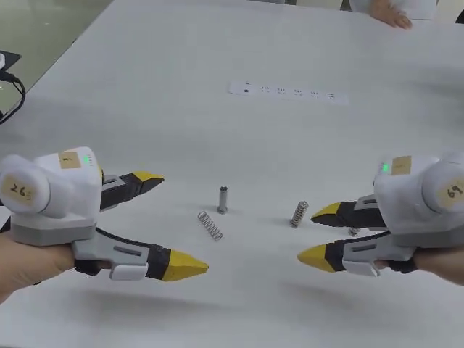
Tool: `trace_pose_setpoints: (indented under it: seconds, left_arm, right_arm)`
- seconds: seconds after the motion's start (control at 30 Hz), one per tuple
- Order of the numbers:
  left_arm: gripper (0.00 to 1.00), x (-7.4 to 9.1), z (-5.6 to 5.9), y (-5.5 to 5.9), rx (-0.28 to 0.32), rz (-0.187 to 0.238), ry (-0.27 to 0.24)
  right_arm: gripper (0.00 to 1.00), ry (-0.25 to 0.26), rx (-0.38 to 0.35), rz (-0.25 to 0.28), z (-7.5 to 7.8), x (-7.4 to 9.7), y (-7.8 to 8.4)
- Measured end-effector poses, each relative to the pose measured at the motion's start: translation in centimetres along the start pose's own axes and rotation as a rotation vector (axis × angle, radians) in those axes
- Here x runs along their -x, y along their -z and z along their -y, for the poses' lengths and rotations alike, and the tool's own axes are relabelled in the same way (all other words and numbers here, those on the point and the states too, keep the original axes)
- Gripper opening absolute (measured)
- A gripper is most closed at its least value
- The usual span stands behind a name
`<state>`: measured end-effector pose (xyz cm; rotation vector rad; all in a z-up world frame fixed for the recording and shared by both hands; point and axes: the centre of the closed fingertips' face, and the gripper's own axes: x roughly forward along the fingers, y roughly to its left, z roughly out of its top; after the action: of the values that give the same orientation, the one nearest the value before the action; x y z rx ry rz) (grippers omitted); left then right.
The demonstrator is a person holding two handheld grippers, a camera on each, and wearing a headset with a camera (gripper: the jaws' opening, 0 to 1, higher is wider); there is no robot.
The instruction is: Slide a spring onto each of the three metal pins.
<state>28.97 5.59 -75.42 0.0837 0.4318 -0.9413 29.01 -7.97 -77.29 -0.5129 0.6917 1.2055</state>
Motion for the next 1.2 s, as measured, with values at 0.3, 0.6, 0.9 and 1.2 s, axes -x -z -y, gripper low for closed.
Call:
trace_pose_setpoints:
  seconds: [0.3, 0.6, 0.9, 1.2]
  left_arm:
    - [0.95, 0.2, 0.1, 0.0, -0.001, 0.001, 0.002]
    - [0.98, 1.1, -0.2, 0.5, -0.022, -0.014, -0.011]
    - [0.98, 1.5, -0.4, 0.5, -0.015, -0.015, -0.014]
    - [0.98, 1.3, -0.3, 0.6, -0.012, -0.016, -0.013]
  right_arm:
    - [0.36, -0.023, 0.026, -0.013, -0.8, -1.9, -2.0]
    - [0.36, -0.058, 0.048, -0.023, -1.7, -4.5, -4.3]
    - [0.35, -0.077, 0.035, -0.057, -1.8, -6.5, -4.2]
    - [0.32, -0.076, 0.016, -0.051, -1.4, -7.6, -5.1]
